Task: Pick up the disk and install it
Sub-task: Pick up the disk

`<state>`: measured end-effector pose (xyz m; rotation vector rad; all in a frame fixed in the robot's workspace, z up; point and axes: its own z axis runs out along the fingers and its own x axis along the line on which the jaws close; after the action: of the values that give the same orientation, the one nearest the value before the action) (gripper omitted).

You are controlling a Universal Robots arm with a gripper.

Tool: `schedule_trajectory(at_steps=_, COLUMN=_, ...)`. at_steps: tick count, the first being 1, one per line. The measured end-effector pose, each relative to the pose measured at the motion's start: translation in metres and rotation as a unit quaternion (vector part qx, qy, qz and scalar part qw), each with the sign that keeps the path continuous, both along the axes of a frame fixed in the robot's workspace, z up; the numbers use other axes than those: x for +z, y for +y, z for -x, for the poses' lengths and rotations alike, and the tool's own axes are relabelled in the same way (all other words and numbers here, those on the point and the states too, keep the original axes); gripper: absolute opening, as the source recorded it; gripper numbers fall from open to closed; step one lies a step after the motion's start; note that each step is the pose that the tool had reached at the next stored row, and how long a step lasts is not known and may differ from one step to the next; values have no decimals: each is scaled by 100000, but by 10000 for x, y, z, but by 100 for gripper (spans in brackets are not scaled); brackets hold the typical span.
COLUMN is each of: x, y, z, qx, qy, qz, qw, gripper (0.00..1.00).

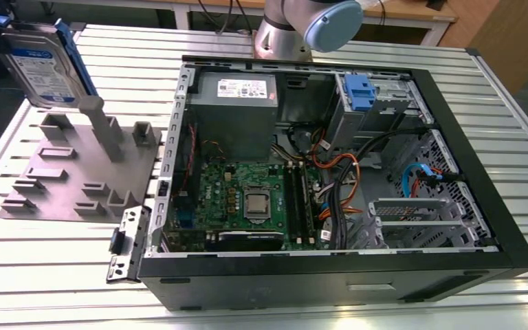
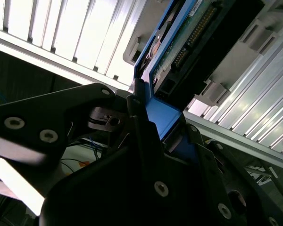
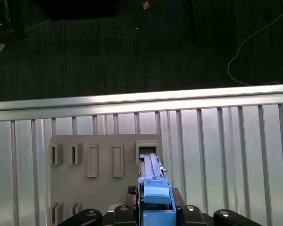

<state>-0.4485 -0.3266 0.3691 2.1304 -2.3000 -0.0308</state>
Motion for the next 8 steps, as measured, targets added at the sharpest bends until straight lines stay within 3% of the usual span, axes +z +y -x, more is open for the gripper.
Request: schedule_trajectory(at_steps=8, x=29, y=0, z=0, qx=3, qy=-4, qz=113, qw=100000, gripper=36)
